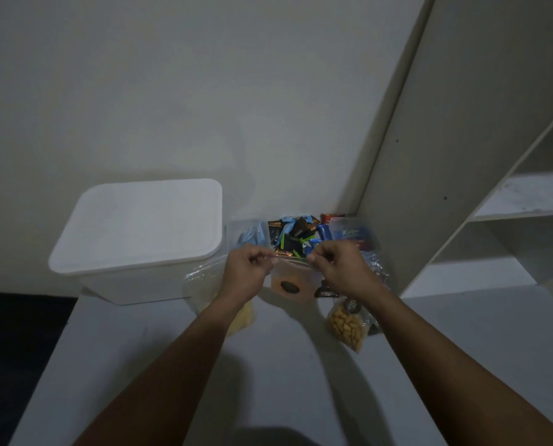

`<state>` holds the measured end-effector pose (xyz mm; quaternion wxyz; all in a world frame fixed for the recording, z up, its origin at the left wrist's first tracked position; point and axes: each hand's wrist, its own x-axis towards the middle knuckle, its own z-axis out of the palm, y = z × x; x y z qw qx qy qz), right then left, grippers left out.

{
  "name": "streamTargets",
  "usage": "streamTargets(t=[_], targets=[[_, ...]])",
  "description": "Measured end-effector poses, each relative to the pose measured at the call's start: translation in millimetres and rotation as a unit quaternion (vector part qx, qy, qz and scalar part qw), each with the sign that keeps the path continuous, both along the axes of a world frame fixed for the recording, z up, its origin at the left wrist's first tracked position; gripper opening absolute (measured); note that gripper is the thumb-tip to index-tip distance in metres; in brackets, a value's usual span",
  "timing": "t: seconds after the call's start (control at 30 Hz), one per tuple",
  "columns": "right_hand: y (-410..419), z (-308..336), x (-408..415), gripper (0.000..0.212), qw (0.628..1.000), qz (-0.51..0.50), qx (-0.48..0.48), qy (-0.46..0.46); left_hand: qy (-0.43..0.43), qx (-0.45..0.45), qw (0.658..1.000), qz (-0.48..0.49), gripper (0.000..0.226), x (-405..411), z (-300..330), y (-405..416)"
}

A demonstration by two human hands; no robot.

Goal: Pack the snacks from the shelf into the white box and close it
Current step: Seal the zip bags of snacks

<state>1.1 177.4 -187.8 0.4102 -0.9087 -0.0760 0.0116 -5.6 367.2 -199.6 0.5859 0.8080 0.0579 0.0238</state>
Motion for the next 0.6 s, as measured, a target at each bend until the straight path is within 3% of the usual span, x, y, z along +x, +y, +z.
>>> streamTargets(t=[0.2,0.6], targets=[[4.5,9.3,-5.2,0.011,0.998,0.023,0.052,0.006,-0.061,0.035,0.997,0.031,0.01,6.4,4.9,0.4],[9.9,30.0,5.2,0.008,0.996,0.001,0.092,-0.013,-0.07,-0.035,0.997,-0.006,0.01,4.4,36.7,8.8]])
